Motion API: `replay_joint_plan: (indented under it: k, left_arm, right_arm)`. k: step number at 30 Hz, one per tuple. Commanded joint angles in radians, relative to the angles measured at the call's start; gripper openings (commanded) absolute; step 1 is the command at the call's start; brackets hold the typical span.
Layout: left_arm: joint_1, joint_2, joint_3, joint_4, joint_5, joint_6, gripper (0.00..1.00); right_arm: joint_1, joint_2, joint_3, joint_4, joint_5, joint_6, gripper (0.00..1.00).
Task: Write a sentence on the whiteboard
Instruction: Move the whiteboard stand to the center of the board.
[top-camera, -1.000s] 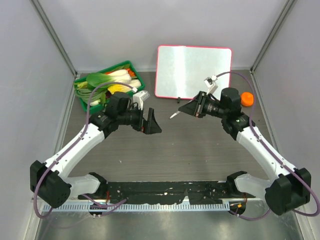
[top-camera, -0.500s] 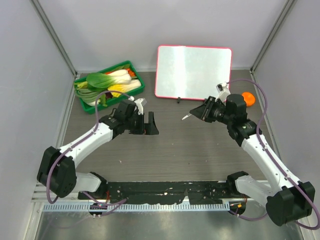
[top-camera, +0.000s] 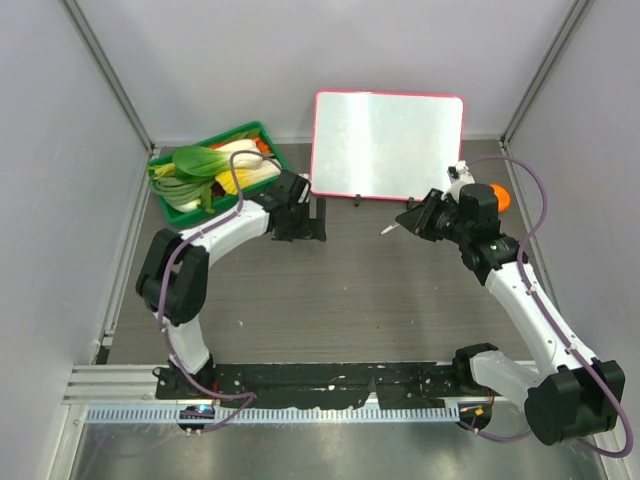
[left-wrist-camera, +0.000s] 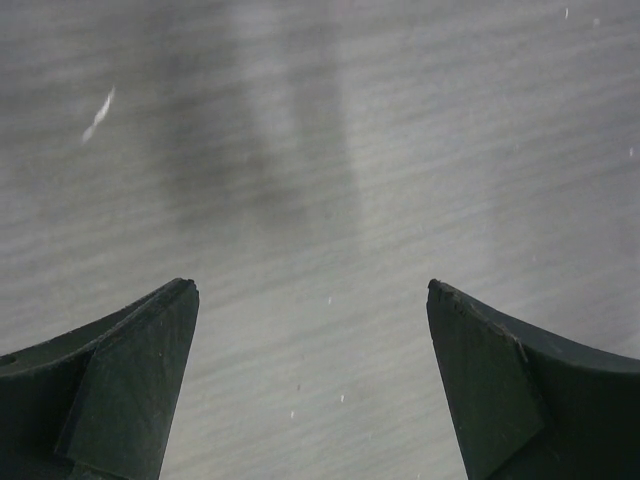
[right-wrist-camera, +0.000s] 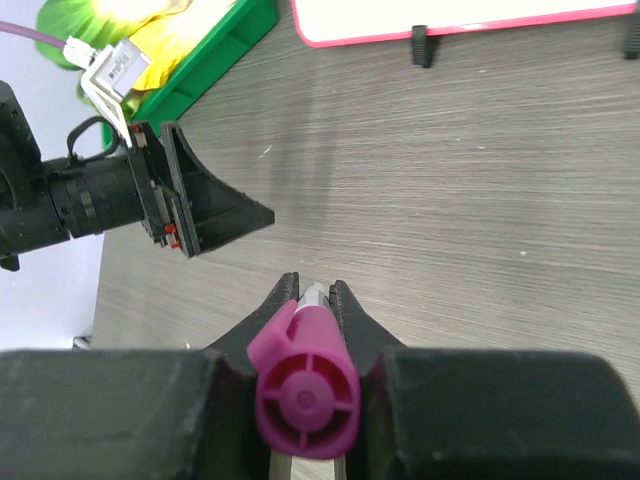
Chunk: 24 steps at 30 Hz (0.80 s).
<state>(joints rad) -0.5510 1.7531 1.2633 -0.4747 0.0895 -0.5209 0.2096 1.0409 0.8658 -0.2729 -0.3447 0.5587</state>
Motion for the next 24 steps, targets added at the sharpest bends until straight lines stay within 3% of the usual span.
replay_joint_plan:
  k: [1, 16, 21, 24]
  left_arm:
    - [-0.035, 0.139, 0.218, -0.106, -0.125, 0.015, 1.00]
    - [-0.147, 0.589, 0.867, -0.289, -0.376, 0.071, 0.99]
    - [-0.153, 0.680, 0.962, -0.268, -0.356, 0.073, 0.90]
    - [-0.152, 0.718, 0.990, -0.243, -0.347, 0.070, 0.79]
  right_arm:
    - [-0.045, 0.004, 0.052, -0.044, 0.055, -0.016, 0.01]
    - [-0.114, -0.022, 0.056, -0.112, 0.052, -0.049, 0.01]
    - [-0.122, -0.021, 0.052, -0.112, 0.050, -0.052, 0.01]
    - [-0.124, -0.018, 0.053, -0.115, 0.049, -0.054, 0.01]
